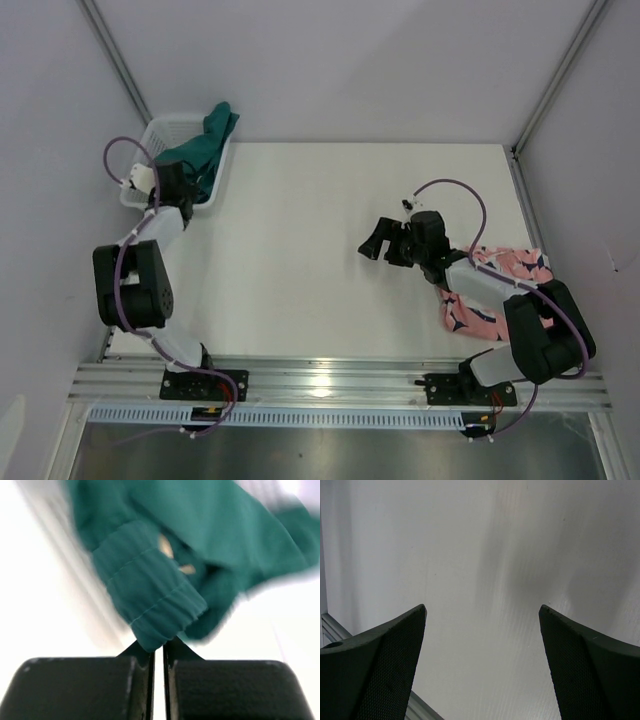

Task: Fold and stack the shorts
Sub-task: Grab the shorts from the pile

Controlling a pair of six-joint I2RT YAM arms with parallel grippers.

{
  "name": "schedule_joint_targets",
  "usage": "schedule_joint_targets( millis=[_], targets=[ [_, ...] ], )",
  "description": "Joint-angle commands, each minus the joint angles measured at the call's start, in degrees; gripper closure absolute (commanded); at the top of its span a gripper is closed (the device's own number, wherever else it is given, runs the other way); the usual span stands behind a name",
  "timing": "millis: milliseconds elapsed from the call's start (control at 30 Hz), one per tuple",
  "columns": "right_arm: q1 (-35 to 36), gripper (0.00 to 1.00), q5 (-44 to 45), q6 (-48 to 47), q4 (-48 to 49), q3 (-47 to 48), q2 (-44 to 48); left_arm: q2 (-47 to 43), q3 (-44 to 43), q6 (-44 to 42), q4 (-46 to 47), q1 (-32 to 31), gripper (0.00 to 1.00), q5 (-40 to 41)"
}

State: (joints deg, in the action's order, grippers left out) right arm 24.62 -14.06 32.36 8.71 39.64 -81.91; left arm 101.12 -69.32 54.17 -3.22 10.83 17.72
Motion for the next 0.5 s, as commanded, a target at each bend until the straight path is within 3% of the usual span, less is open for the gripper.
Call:
schedule_joint_targets(
  millis=[0,167,233,367,467],
  targets=[
    [0.0,0.06,-0.6,-0.5,1.8,-0.4,2.0,-14.0,10.6,0.0,19.2,-8.5,1.00,6.7],
    [-0.1,0.06,0.2,-1.1,0.5,-1.9,6.6,-20.4,10.1,-14.2,28.3,-17.0,1.00,16.0],
    [-0.2,0.06,0.5,-1.2,0.0,-2.5,7.8,-21.5,8.3,-19.5,34.1,-18.2,1.00,14.9],
    [-0.2,0.06,-0.1,-1.3,-1.4,-2.3,9.7,-20.5,-7.0,-34.3,38.7,-22.3,1.00,12.4],
    [-0.1,0.07,0.4,-1.6,-2.5,-2.5,12.0,-22.0,-13.3,-39.4,41.0,-24.6,1.00,8.8]
  ],
)
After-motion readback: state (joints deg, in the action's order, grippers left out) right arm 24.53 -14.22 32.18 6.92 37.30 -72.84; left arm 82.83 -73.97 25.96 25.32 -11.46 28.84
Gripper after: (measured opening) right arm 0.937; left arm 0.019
